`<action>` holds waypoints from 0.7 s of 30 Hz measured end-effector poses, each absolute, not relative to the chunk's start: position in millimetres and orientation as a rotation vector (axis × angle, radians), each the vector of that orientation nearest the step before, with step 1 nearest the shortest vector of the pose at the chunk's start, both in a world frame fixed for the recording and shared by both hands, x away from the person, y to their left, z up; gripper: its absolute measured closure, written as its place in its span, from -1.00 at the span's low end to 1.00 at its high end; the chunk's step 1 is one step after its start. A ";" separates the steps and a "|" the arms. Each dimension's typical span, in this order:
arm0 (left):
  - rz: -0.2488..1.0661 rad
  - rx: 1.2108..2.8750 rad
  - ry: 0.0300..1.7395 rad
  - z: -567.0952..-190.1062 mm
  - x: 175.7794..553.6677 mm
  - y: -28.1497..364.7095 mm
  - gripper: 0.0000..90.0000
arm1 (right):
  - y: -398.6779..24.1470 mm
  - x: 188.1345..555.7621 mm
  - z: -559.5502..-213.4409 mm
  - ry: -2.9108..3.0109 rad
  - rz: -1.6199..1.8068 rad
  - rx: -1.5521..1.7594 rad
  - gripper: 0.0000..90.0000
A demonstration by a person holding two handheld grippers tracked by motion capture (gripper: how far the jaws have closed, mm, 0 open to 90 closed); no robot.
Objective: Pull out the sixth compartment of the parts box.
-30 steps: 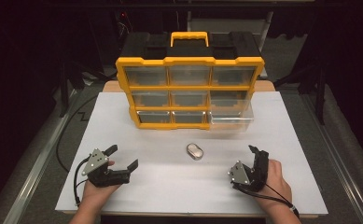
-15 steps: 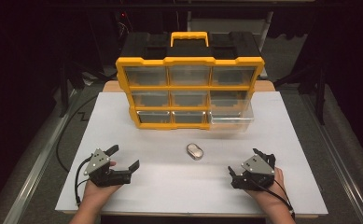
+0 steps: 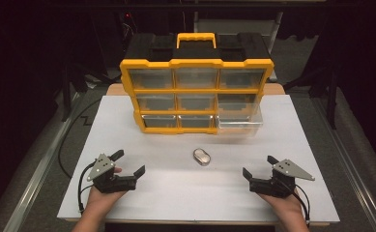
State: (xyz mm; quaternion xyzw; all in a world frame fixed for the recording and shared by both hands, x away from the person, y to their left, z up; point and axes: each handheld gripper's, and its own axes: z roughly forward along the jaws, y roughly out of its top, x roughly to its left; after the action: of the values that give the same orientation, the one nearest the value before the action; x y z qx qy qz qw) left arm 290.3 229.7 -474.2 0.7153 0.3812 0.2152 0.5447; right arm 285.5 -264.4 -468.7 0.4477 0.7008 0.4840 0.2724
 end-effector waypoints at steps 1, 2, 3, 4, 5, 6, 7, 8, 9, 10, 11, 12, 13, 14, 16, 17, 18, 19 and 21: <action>0.512 1.705 0.907 -474.4 290.8 230.1 -0.99 | -264.4 285.5 -468.7 1.886 1.303 1.205 -1.00; 0.517 1.706 0.925 -475.0 292.2 229.5 -0.99 | -266.6 286.1 -469.7 1.873 1.313 1.217 -1.00; 0.517 1.706 0.937 -475.1 292.9 229.2 -0.99 | -267.1 286.5 -470.2 1.877 1.313 1.212 -1.00; 0.517 1.706 0.937 -475.1 292.9 229.2 -0.98 | -267.1 286.5 -470.2 1.877 1.313 1.212 -1.00; 0.514 1.707 0.938 -475.3 293.2 229.1 -0.98 | -267.0 286.9 -470.4 1.883 1.308 1.211 -1.00; 0.514 1.710 0.937 -475.4 293.3 229.0 -0.99 | -266.7 287.0 -470.3 1.891 1.308 1.208 -1.00; 0.515 1.710 0.937 -475.5 293.3 229.0 -0.98 | -266.2 287.1 -469.9 1.894 1.312 1.204 -1.00; 0.517 1.709 0.938 -475.5 293.3 229.2 -0.98 | -265.4 287.0 -469.5 1.898 1.315 1.203 -1.00; 0.517 1.706 0.941 -475.5 293.4 229.4 -0.99 | -263.4 287.4 -469.1 1.905 1.307 1.191 -1.00; 0.518 1.704 0.944 -475.5 293.6 229.6 -0.99 | -263.4 287.4 -469.1 1.905 1.307 1.191 -1.00; 0.520 1.705 0.946 -475.6 293.9 229.7 -0.98 | -262.4 287.7 -469.3 1.909 1.299 1.186 -1.00; 0.520 1.711 0.947 -475.9 294.3 229.8 -0.99 | -261.5 288.1 -469.4 1.915 1.295 1.178 -1.00; 0.520 1.723 0.951 -476.4 294.7 229.9 -0.98 | -260.6 288.4 -469.4 1.918 1.290 1.174 -1.00; 0.519 1.732 0.954 -477.0 294.9 229.8 -0.99 | -259.7 288.3 -469.1 1.924 1.285 1.173 -1.00; 0.524 1.743 0.946 -477.0 294.0 228.7 -0.99 | -257.9 287.4 -468.1 1.922 1.268 1.159 -1.00; 0.524 1.743 0.946 -477.0 294.0 228.7 -0.99 | -257.6 287.0 -467.8 1.923 1.269 1.158 -1.00; 0.524 1.741 0.943 -476.8 293.7 228.5 -0.99 | -257.6 287.0 -467.8 1.923 1.269 1.158 -1.00; 0.529 1.740 0.941 -476.6 293.5 228.5 -0.99 | -257.4 286.7 -467.6 1.922 1.261 1.157 -1.00; 0.540 1.733 0.940 -476.6 293.4 228.2 -1.00 | -256.7 286.3 -467.9 1.928 1.249 1.156 -1.00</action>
State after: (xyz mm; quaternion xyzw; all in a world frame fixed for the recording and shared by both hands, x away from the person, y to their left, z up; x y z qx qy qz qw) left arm 293.4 228.2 -476.6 0.7234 0.3924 0.2255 0.5214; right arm 286.3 -256.7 -467.9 0.4314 0.7195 0.4661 0.2810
